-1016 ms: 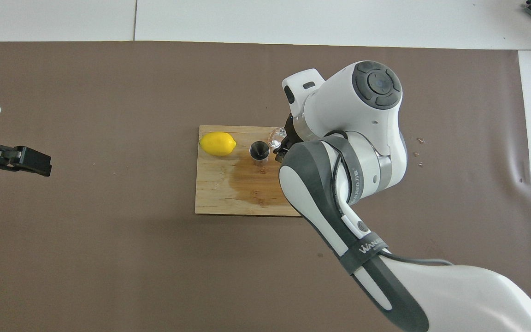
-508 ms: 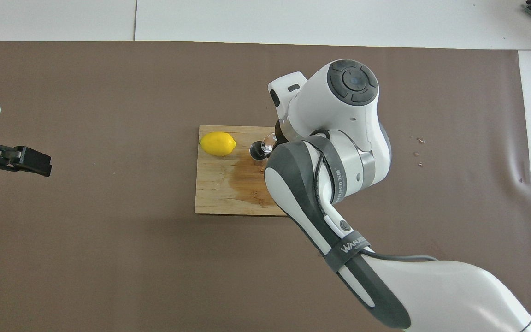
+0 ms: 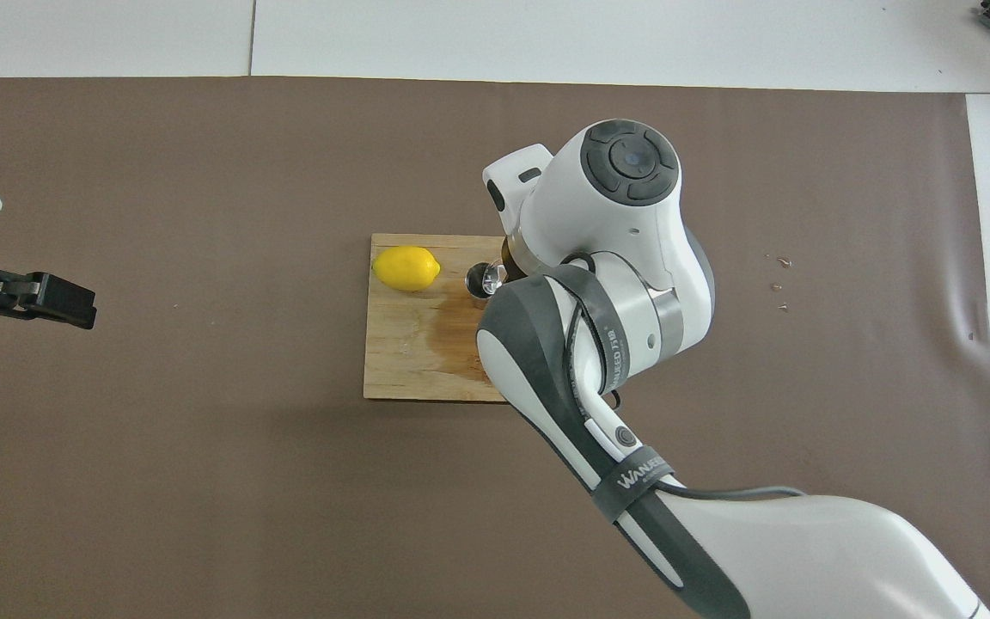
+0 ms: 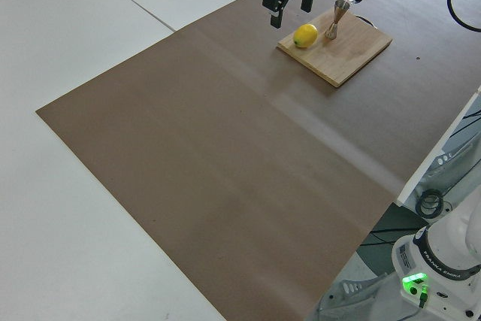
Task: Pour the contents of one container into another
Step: 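Hold the clear glass tilted above the metal cup to pour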
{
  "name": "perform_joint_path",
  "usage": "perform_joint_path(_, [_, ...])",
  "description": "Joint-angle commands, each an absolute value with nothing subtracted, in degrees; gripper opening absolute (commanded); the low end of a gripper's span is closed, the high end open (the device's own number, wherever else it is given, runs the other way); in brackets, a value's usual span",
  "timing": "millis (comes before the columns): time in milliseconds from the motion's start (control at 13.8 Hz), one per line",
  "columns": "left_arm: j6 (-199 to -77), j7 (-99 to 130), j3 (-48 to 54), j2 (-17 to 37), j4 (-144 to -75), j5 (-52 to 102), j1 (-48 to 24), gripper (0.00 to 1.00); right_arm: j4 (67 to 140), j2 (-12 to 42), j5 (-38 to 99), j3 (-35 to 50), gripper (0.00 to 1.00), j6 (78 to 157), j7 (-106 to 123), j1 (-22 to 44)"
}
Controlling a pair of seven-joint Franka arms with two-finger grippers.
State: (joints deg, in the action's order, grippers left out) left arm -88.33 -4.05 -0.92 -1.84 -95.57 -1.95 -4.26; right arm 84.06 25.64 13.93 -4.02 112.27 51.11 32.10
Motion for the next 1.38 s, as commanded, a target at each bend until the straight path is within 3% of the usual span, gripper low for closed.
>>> perform_joint_path(0, [-88.33,-4.04,-1.32,-3.16,-97.03,-1.41,-4.48,1.0,82.71,26.19,11.08,-3.69,0.0,110.57,49.39,32.08])
perform_joint_path(1306, [-88.24,-4.04,-1.32,-3.25,-96.94,-1.41,-4.48,1.0,81.65,27.51,7.56,-3.78,0.0,109.78,45.26,33.57])
